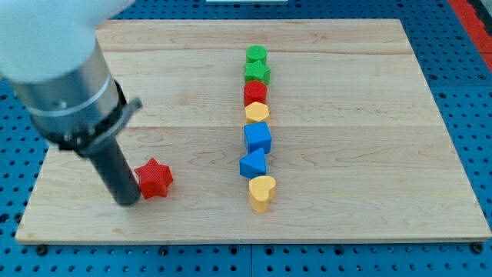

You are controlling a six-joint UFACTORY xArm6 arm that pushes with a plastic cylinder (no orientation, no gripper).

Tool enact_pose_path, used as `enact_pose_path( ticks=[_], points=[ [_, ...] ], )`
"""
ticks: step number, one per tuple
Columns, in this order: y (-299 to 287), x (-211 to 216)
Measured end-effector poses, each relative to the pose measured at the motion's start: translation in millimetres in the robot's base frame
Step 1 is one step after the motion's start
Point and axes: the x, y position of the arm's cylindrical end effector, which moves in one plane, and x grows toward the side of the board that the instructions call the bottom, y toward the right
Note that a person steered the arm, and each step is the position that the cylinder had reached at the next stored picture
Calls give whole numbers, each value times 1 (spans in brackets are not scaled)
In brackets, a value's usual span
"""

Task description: Move the red star towards the top

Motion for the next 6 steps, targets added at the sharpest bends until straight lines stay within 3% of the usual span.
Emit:
enact_pose_path(
  ticks=[1, 2, 3, 5, 6],
  points=[
    [1, 33],
    [20, 21],
    [21, -16],
    [20, -41],
    [16, -110]
  ],
)
